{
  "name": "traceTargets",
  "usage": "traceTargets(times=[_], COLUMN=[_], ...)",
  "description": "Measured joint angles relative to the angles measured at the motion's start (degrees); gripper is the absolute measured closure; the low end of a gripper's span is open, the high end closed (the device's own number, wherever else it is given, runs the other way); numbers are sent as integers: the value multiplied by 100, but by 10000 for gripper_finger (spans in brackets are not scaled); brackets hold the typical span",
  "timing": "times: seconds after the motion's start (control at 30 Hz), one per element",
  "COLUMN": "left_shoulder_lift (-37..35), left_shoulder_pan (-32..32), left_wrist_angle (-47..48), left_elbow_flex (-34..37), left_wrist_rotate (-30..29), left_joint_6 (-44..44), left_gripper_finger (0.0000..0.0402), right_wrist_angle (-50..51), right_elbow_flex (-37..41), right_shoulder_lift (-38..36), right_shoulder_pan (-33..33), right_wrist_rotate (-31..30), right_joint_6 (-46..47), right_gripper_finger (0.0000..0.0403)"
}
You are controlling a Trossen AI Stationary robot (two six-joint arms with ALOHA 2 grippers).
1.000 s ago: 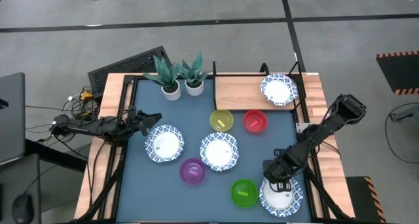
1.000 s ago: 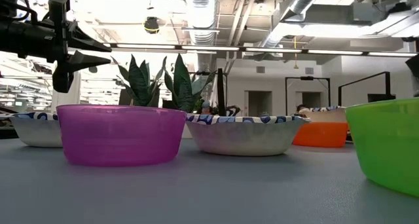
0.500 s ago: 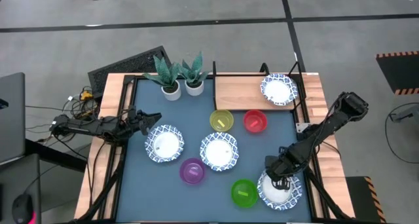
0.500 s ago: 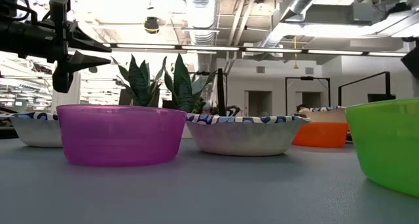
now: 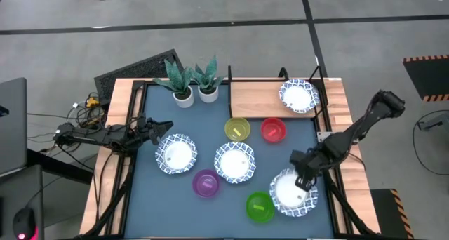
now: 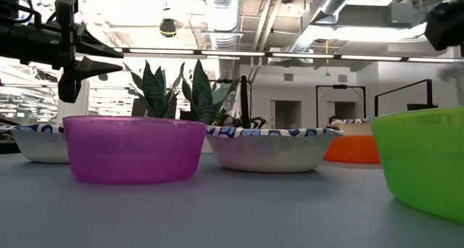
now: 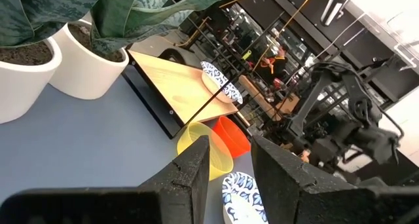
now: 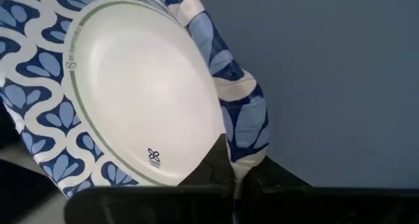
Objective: Place and stack bowls onto a shelf
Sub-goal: Stack the white patterned bowl on the white patterned bowl on the shelf
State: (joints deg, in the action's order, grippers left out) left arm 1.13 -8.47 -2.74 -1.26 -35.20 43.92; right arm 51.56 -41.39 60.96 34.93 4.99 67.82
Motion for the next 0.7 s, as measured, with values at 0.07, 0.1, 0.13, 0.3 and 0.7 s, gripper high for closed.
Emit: traceTargets(times=[0.07,0.1,0.13,0.3,0.7], left_shoulder_lift=[-1,0,0,-2,-2], left_shoulder_pan=[0,0,0,0,0], left_wrist_angle=[0,0,0,0,0], left_elbow_flex=[1,0,0,0,1], left_wrist_rotate=[-2,-1,0,0,-1], left_joint_6=[0,0,0,-3,-26], left_gripper_finger=[303,303,303,303,303], right_wrist_angle=[201,294,315,-248,-864], right_elbow_flex=[-7,-7,-5,-7,-438], right_shoulder_lift=[-237,-345,-458,-1016,-1487], right_shoulder_pan=[-145,-222,-320,-1070,-3572], right_wrist_rotate=[-119,-208,-312,-722,-1313], right_joint_6=[199,327,465,762,136], right_gripper_finger=[382,382,382,382,382])
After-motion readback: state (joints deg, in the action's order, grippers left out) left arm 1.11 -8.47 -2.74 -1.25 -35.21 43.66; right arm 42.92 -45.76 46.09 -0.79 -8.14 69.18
